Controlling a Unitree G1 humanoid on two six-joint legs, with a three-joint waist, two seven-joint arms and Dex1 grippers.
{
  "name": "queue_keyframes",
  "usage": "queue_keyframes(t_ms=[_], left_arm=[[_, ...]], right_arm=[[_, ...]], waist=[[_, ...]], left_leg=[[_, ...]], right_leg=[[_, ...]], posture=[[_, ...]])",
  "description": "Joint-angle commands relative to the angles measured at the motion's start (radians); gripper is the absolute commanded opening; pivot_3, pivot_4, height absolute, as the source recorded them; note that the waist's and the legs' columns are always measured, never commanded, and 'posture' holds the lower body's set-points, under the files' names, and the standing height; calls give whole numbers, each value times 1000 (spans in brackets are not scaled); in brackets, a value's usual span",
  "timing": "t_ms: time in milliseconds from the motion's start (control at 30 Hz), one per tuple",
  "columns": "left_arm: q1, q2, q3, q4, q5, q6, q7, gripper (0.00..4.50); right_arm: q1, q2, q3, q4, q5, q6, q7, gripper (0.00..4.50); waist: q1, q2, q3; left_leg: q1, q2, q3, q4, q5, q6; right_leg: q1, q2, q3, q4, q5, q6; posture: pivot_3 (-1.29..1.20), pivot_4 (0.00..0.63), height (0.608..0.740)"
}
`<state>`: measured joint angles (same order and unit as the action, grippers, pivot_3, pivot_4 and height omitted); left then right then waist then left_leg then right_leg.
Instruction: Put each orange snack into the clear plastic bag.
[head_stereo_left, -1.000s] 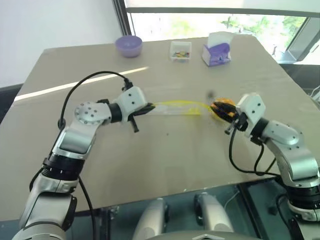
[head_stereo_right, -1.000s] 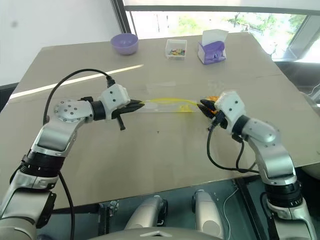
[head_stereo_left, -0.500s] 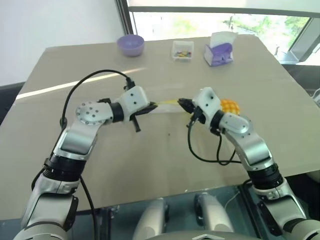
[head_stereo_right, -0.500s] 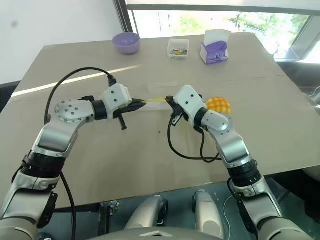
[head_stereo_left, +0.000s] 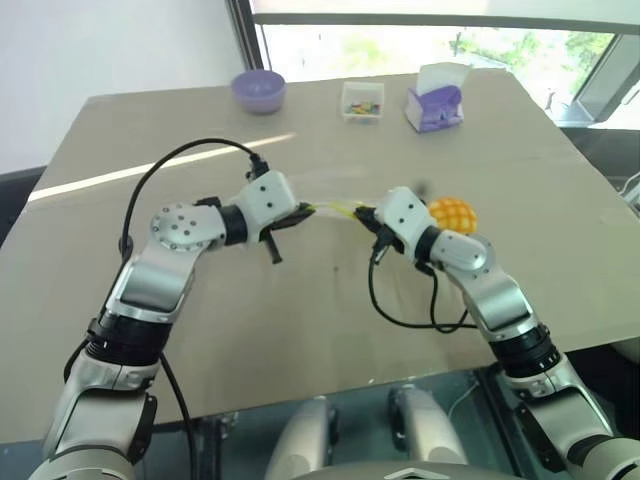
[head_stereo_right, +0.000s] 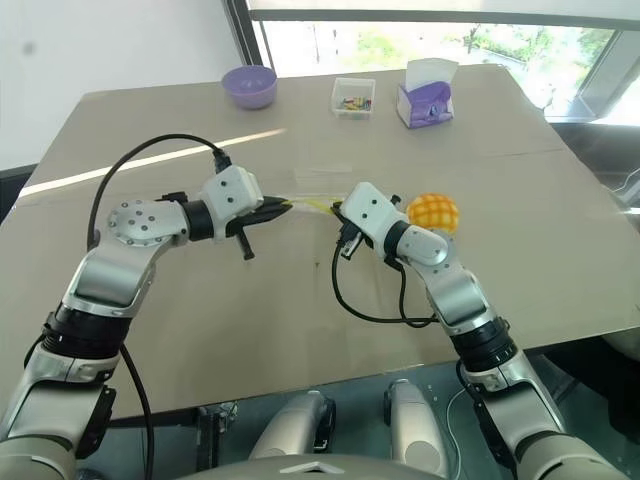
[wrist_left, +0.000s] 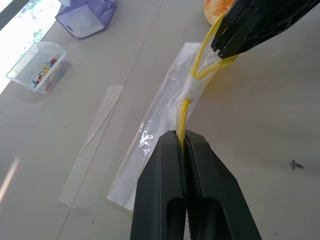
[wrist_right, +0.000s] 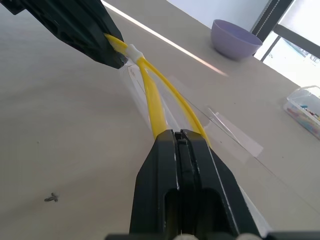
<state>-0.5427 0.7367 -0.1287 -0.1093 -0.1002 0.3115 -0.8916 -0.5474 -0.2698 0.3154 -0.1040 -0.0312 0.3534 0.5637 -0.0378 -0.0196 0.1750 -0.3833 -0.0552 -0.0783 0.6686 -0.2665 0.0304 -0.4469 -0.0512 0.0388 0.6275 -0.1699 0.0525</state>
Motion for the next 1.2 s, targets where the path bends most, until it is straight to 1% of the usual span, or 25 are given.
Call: queue_keyframes(t_ms=[33,167,233,333,400,567,767,867,1000,1100,1133,1167,1200], left_arm=[[11,6,11,-52,6,-43,-7,0],[44,23,-9,-73,26,-112,-34,0],[61,29,-14,-81,36,-143,-47,0],[79,37,-19,-90,56,-176,-51,0],[80,35,-18,-88,60,-179,-47,0],[71,22,-8,-81,65,-147,-29,0],[70,15,-4,-88,67,-114,-19,0],[71,14,-4,-92,68,-102,-16,0],[74,15,-2,-105,66,-90,-11,0],[75,14,2,-117,64,-79,-3,0],[75,13,4,-120,64,-75,0,0],[75,13,6,-122,64,-71,4,0],[75,13,8,-123,64,-68,6,0]], right_arm=[[-15,28,-27,-3,25,13,-8,78],[-6,124,-104,25,111,135,-62,78],[-8,181,-163,41,162,211,-104,78],[-9,227,-215,53,212,292,-137,78],[-5,198,-172,66,163,278,-141,78],[13,55,41,105,-30,136,-96,78],[-2,-44,177,185,-197,-12,-82,78],[-9,-80,204,212,-250,-60,-68,78],[-39,-54,145,274,-271,-149,-164,78],[-60,-61,151,320,-298,-173,-165,78],[-63,-62,151,331,-307,-175,-167,585],[-66,-63,153,340,-319,-180,-173,723],[-68,-66,154,346,-334,-183,-183,1117]], waist=[[-1,0,0],[-2,0,0],[-2,0,0],[-1,0,0],[1,0,0],[-1,1,0],[-6,0,0],[-4,0,0],[-3,0,0],[-3,0,0],[-3,0,0],[-3,0,0],[-4,0,0]], left_leg=[[0,0,0,0,0,0],[0,0,0,0,0,0],[0,1,0,0,0,0],[0,0,0,0,0,1],[0,0,-1,0,-1,1],[0,-1,0,0,-1,1],[1,0,1,0,-1,1],[1,0,1,0,-1,1],[1,0,0,0,-1,1],[1,0,1,0,0,0],[1,0,1,0,0,0],[1,0,0,0,0,0],[1,0,0,0,0,0]], right_leg=[[0,0,0,0,0,0],[0,0,0,0,0,0],[0,0,0,0,0,0],[0,-1,0,0,0,0],[0,-1,0,0,0,0],[0,0,0,0,0,0],[0,0,1,0,0,0],[1,0,0,0,0,0],[1,0,0,0,0,0],[1,0,1,0,0,0],[1,0,1,0,0,0],[1,0,1,0,0,0],[1,0,1,0,0,0]], posture=[[0,150,740],[0,150,740],[0,150,740],[0,150,740],[0,150,740],[0,150,740],[0,150,740],[0,150,740],[0,150,740],[0,150,740],[0,150,740],[0,150,740],[0,150,740]])
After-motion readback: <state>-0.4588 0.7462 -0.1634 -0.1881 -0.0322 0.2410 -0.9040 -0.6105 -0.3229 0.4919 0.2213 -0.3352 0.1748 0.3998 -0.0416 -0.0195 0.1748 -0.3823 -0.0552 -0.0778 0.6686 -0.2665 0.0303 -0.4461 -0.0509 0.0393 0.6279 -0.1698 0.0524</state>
